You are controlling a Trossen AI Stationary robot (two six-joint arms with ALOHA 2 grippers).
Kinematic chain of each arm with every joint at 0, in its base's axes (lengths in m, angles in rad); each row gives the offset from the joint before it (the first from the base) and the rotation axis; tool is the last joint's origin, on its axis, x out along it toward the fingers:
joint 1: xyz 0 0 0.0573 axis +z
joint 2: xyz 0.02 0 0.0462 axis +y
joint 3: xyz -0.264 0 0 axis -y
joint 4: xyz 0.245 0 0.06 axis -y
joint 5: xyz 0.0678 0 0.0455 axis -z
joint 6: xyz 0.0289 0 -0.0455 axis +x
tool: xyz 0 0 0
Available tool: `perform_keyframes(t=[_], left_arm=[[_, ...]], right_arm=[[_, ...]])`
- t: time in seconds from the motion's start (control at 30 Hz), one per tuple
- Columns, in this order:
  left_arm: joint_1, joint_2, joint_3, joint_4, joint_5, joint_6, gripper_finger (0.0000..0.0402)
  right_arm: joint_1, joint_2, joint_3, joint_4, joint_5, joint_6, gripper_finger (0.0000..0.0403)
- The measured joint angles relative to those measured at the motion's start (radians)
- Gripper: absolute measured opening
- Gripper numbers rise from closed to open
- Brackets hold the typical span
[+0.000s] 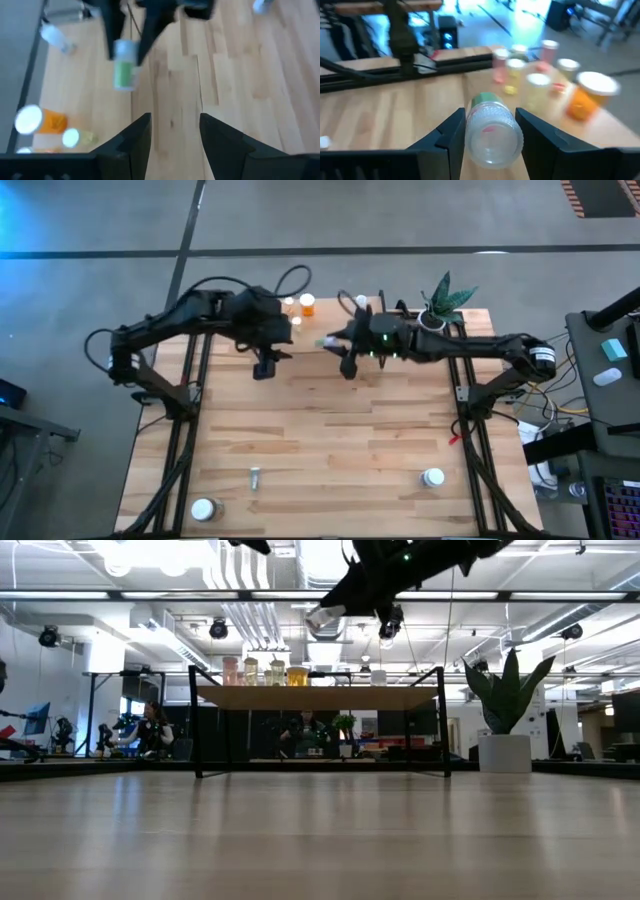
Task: Pick and place medicine bottles onto shelf by color
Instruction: Put the transparent pill bottle on the shelf
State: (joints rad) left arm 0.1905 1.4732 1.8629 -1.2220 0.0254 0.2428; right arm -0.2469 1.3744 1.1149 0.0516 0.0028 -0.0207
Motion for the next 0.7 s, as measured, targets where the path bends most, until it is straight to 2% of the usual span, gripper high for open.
perform_keyframes(t=[0.17,0.43,0.6,0.7], left_arm=[[0.0,-0.138,-0.187,0.212,0.066,0.0,0.0151],[0.0,-0.44,-0.685,0.77,0.098,-0.057,0.0151],[-0.002,-0.58,-0.874,0.974,0.097,-0.13,0.0151],[-0.002,-0.633,-0.955,1.055,0.097,-0.133,0.0151]], right_arm=[[-0.078,0.027,0.192,-0.267,-0.001,-0.047,0.0146],[-0.225,0.17,0.549,-0.685,-0.011,-0.132,0.0146],[-0.307,0.293,0.763,-0.892,-0.134,-0.213,0.0146],[-0.339,0.377,0.89,-0.998,-0.159,-0.26,0.0146]])
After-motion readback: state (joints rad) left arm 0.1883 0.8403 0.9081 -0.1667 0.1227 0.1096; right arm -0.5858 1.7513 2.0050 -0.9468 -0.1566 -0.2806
